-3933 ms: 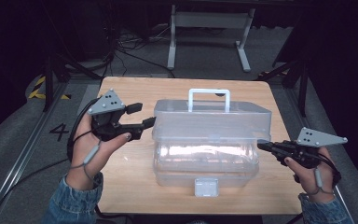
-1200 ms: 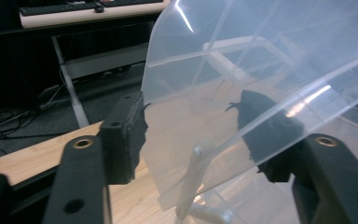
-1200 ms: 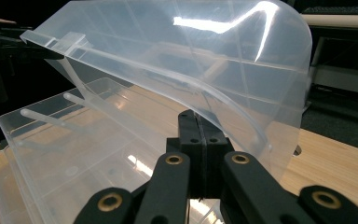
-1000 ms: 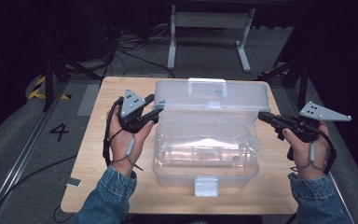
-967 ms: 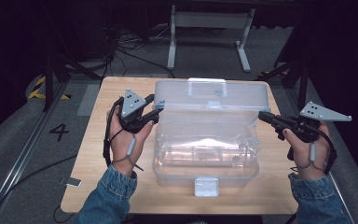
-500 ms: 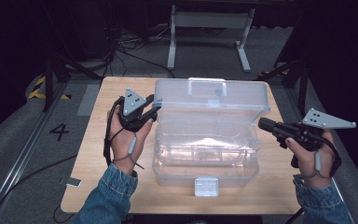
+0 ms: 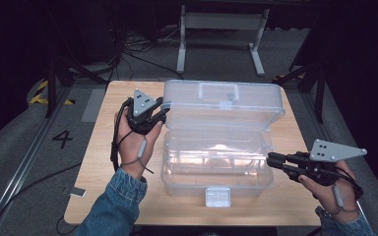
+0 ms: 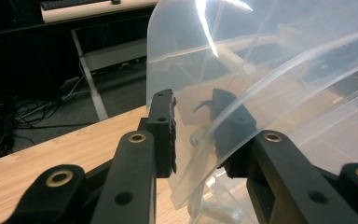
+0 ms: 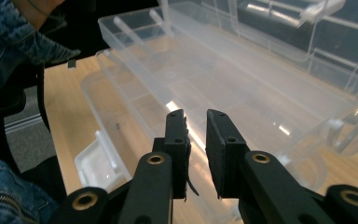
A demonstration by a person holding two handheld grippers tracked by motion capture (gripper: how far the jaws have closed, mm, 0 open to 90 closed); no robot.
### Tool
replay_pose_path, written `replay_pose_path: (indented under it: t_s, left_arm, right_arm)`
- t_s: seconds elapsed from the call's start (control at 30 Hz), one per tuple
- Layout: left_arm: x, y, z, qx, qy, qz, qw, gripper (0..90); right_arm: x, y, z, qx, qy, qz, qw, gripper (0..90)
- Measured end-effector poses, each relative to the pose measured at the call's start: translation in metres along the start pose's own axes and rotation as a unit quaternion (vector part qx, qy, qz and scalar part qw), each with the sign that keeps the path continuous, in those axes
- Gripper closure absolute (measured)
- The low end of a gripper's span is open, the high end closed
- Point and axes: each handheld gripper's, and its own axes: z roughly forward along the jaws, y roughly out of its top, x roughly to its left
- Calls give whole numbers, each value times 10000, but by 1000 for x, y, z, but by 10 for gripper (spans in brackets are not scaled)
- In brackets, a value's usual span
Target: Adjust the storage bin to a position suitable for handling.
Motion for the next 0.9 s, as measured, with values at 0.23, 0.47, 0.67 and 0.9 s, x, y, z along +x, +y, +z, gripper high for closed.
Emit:
replay_pose_path:
  t_s: [0.23,0.47,0.67,0.9]
  left_arm:
    - [4,2,3,30,-50,-27,10000,708]
    - [7,5,6,83,-80,-60,9999,710]
    - [8,8,9,113,-89,-119,9998,711]
    - [10,9,12,136,-95,-166,9997,712]
  right_arm:
    - [1,-12,9,352,249,35,9991,728]
    - [1,-21,15,667,362,46,9971,704]
    - [2,-30,23,958,537,2,9939,667]
    - [7,-42,39,1327,775,-108,9881,640]
